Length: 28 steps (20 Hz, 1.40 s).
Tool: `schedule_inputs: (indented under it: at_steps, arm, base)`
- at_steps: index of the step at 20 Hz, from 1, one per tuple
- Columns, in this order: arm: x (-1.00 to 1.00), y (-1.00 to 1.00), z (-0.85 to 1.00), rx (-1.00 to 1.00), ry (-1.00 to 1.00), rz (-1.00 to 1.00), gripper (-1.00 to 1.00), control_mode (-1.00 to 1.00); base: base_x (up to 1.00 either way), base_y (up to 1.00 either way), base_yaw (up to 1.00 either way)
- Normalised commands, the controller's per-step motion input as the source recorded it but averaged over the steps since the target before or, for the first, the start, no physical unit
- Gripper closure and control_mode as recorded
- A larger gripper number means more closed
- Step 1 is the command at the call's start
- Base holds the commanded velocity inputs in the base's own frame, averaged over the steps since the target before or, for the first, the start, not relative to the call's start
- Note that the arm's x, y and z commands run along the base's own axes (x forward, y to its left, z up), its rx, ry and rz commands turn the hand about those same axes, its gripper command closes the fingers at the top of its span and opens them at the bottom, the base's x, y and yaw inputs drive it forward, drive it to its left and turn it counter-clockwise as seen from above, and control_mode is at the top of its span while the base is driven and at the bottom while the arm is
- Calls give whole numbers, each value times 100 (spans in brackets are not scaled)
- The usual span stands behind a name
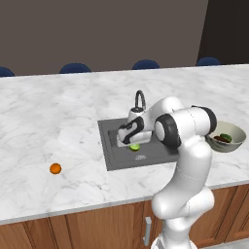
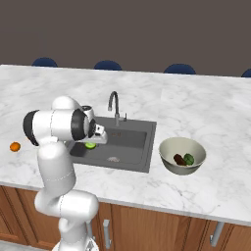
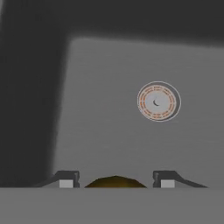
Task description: There is a mixed pile of frozen fruits and vegetables on the counter. Locate all the frozen vegetables and place the items in a bowl on the counter. Take all the frozen fruits and defrost them in a running sink.
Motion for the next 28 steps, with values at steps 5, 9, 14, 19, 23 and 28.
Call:
schedule_inputs:
  at_steps: [5,9,14,19,23,28]
  arm:
    - [27,-9,-32,-6,1,-5,100,-100]
    - [32,-12,-25,-4,7,-5,100,-100]
    - [35,-14,-18,0,9,-6,100,-100]
    - [25,0,-32,0,2,-3,100,-100]
    - [7,0,-27,0,-1,-1,100,-100]
    - [13,-2,-22,0,-1,-1,100,-100]
  base:
    - [0,0,0]
    - [0,0,0]
    - [0,0,0]
    - [0,0,0]
    - [0,0,0]
    - [0,0,0]
